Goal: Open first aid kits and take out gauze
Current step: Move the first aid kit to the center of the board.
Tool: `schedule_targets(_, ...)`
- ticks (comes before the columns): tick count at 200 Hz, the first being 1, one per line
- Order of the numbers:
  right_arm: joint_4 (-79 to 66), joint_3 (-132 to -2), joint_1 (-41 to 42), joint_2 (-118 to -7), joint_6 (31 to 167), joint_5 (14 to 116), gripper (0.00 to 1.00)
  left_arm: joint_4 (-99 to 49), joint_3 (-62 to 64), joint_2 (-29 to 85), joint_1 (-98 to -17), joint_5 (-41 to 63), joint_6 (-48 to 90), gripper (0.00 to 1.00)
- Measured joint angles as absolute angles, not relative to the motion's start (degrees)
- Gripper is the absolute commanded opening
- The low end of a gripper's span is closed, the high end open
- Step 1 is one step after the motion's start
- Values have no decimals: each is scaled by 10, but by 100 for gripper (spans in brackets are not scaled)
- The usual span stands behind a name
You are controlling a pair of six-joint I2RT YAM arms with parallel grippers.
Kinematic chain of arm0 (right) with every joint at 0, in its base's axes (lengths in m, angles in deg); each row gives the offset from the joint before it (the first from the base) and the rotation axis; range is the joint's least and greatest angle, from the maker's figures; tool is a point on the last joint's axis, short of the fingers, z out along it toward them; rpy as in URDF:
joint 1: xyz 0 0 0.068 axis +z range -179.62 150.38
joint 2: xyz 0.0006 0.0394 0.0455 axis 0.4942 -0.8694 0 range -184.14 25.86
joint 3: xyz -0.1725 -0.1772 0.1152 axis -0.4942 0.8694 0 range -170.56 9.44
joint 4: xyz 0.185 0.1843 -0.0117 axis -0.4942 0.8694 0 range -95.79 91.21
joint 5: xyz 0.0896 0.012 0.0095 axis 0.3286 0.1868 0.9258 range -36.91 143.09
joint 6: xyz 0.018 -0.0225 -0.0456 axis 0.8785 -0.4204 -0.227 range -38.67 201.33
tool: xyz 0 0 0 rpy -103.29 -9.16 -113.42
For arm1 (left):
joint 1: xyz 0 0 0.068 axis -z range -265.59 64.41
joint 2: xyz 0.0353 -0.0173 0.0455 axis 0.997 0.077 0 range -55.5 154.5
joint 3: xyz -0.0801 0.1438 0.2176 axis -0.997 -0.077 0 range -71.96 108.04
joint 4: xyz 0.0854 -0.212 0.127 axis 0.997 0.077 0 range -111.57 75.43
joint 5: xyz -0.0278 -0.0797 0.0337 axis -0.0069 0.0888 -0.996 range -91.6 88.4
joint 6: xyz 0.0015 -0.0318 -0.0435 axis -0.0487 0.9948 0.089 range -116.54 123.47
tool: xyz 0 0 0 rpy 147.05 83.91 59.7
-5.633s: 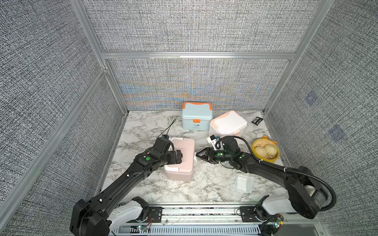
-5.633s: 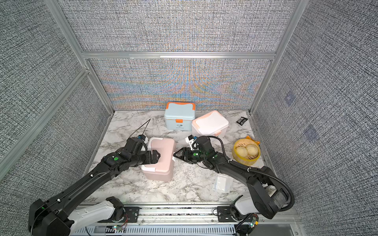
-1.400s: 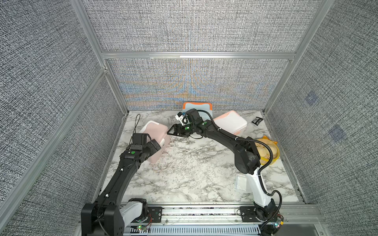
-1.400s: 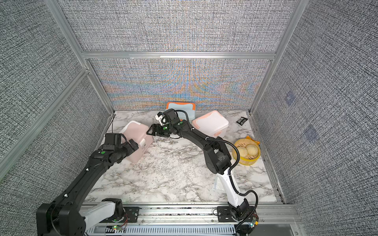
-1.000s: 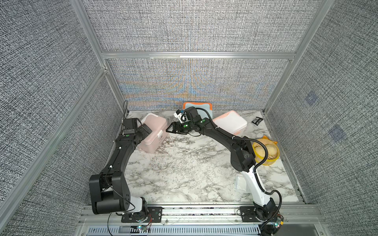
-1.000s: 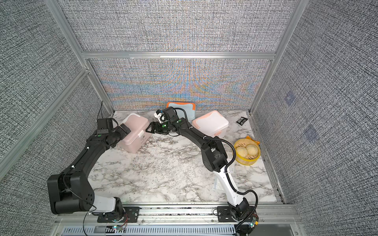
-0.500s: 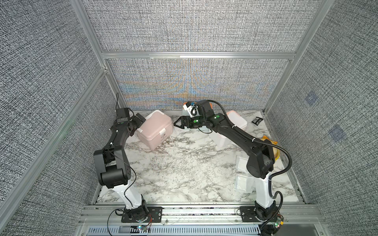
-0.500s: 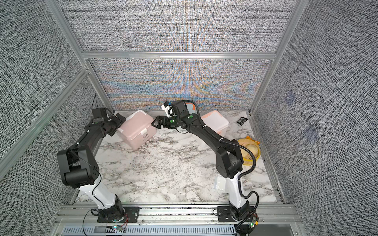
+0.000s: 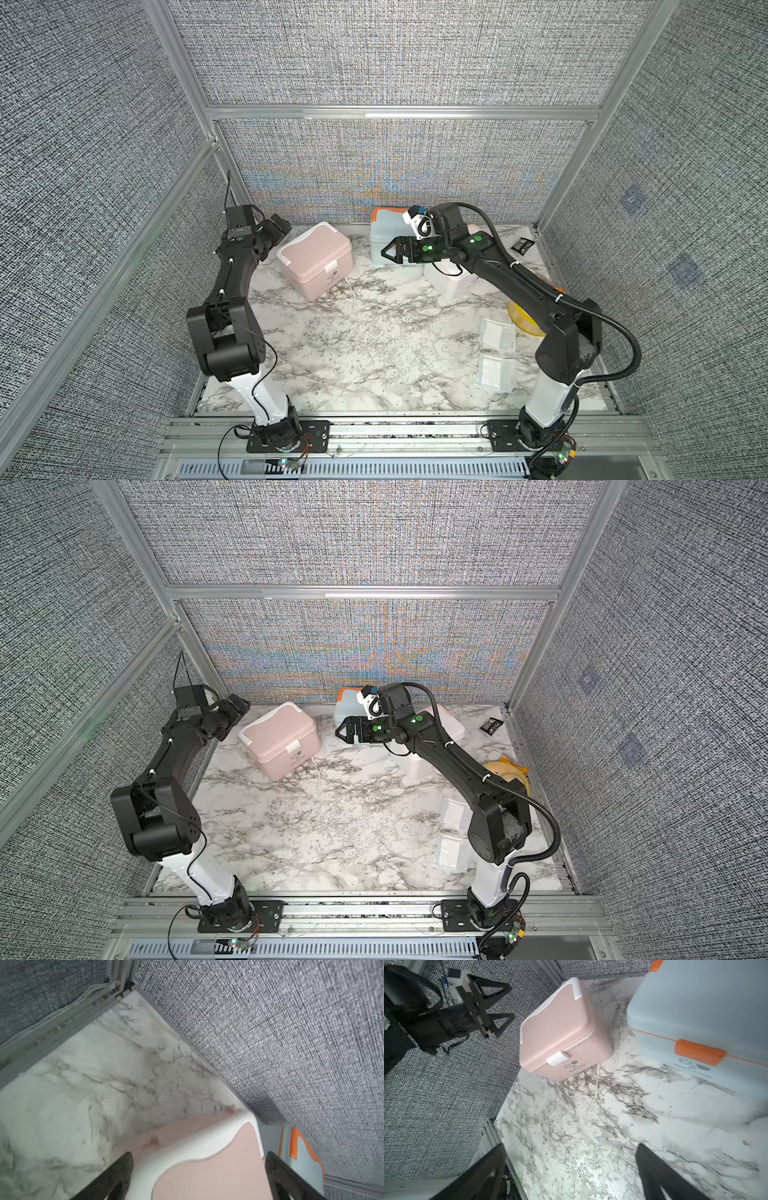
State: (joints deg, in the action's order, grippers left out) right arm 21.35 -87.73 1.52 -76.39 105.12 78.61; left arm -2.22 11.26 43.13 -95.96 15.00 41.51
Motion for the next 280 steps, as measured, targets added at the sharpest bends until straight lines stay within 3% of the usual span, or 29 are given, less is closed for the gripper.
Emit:
schedule_targets(63,215,-815,-49,-719,1049,774,99,5,-41,275,-854,128,393,99)
schedule_targets(116,212,-818,-98,-726,1049,763,99,38,-90,186,-788,88,379,99)
schedule_targets(212,189,-1030,-124,-928,1058,711,99,12,-45,339,-772,65,388,99)
schedule_targets(280,171,-1166,-135,-1055,1098,736,99,24,41,426,-840,25,401,99)
